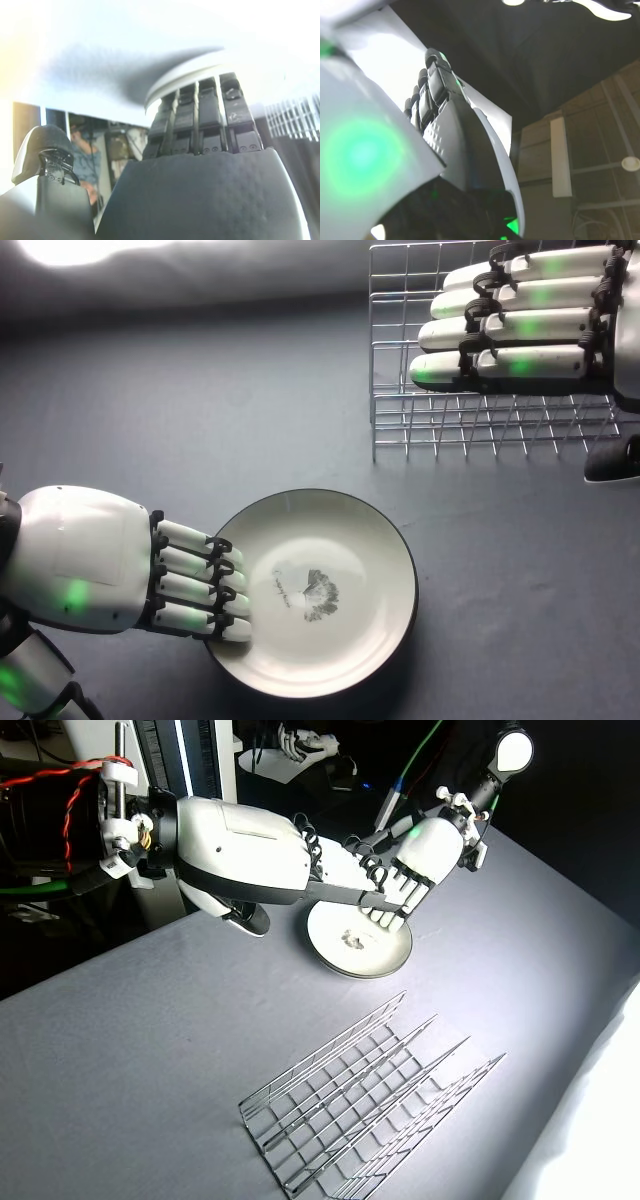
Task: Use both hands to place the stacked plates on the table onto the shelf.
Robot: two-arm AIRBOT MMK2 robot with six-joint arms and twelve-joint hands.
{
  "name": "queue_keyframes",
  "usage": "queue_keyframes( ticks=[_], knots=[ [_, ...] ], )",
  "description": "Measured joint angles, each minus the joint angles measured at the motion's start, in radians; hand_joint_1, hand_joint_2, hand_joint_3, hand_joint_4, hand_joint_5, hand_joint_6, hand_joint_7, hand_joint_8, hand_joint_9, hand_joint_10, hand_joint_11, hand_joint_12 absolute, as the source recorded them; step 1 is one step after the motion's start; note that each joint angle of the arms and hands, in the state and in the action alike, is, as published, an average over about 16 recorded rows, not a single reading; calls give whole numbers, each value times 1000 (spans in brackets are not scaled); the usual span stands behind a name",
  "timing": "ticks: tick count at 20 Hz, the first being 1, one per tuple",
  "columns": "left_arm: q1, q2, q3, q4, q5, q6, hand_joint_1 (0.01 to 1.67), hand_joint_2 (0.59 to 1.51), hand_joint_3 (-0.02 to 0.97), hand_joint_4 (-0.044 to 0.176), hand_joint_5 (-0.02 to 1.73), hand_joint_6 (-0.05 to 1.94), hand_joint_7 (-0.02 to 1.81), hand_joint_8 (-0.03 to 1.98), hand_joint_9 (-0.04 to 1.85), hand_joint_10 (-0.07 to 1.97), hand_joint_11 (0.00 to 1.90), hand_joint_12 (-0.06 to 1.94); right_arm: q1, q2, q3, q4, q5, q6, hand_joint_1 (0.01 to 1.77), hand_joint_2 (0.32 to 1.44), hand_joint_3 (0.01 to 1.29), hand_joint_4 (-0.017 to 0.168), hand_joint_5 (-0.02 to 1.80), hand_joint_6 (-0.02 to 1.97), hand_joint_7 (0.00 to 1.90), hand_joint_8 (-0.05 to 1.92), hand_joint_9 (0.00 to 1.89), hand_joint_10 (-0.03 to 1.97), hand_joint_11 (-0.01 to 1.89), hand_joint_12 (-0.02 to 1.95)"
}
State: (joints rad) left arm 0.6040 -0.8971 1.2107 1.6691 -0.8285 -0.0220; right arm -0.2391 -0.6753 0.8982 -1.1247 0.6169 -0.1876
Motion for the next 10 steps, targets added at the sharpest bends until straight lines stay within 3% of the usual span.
queue_keyframes(
  ticks=[5,10],
  knots=[
    [16,-18,6,-2,12,7,19,1072,13,-5,61,-22,65,-8,73,-4,17,182,-4,1,0,0,9,-3,1108,1010,14,4,43,19,15,12,18,8,16,30],
    [27,-42,-4,-12,29,15,19,1073,13,-6,55,-28,59,-12,78,-7,16,219,-19,1,0,-6,25,-7,1102,1019,14,4,47,20,12,12,17,9,17,10]
  ],
)
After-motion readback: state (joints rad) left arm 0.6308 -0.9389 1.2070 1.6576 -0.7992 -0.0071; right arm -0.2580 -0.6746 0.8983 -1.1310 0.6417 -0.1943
